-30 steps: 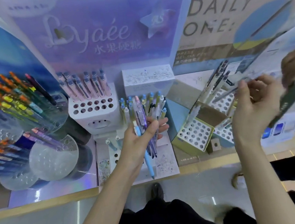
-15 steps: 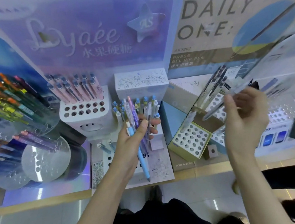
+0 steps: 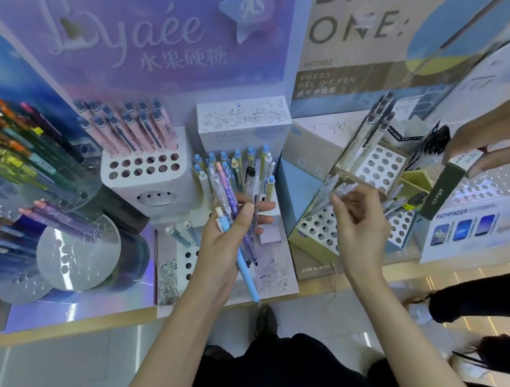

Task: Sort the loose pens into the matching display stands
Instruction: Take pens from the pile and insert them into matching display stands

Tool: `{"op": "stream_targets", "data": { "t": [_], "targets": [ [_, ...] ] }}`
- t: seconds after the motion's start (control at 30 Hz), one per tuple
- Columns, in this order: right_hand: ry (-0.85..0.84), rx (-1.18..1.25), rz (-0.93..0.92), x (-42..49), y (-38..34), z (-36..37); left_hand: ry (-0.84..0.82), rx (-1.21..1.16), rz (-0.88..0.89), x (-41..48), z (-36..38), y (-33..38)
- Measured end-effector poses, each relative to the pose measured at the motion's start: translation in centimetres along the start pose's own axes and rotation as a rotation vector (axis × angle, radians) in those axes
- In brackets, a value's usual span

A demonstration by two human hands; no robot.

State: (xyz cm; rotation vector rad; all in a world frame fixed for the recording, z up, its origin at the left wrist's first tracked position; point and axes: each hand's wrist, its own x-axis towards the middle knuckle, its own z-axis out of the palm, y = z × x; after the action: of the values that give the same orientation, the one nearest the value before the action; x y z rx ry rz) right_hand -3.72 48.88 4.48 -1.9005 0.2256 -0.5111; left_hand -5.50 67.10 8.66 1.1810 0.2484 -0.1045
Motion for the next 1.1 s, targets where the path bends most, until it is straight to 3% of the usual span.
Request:
{"op": "stream_targets", "data": {
  "t": [0.37, 0.63, 0.8, 0.93, 1.0, 1.1],
  "targets": [
    [-0.066, -0.199, -0.189, -0.4, 1.1, 0.3, 0.014, -0.006, -0.028, -0.3, -0.7, 0.2],
    [-0.067, -0.127, 0.193, -0.5, 0.5, 1.6, 0.064, -0.060, -0.063, -0.2, -0.4, 0.3],
    [-0.093, -0.214, 0.213, -0.6, 0.5, 2.0, 0.091, -0.120, -0.122, -0.3, -0.1, -0.3],
    [-0.045, -0.248, 0.025, -1.8, -1.4, 1.2, 0.081, -0.112, -0.156, -0.2, -0.3, -0.5],
    [-0.153, -0.094, 0.039, -2.0, -3.4, 1.0, 0.077, -0.101, -0.166, -0.2, -0.4, -0.6],
    [-0.480, 0.124, 0.203, -1.8, -6.1, 1.8, 0.076, -0.037, -0.180, -0.4, -0.4, -0.8]
  ]
}}
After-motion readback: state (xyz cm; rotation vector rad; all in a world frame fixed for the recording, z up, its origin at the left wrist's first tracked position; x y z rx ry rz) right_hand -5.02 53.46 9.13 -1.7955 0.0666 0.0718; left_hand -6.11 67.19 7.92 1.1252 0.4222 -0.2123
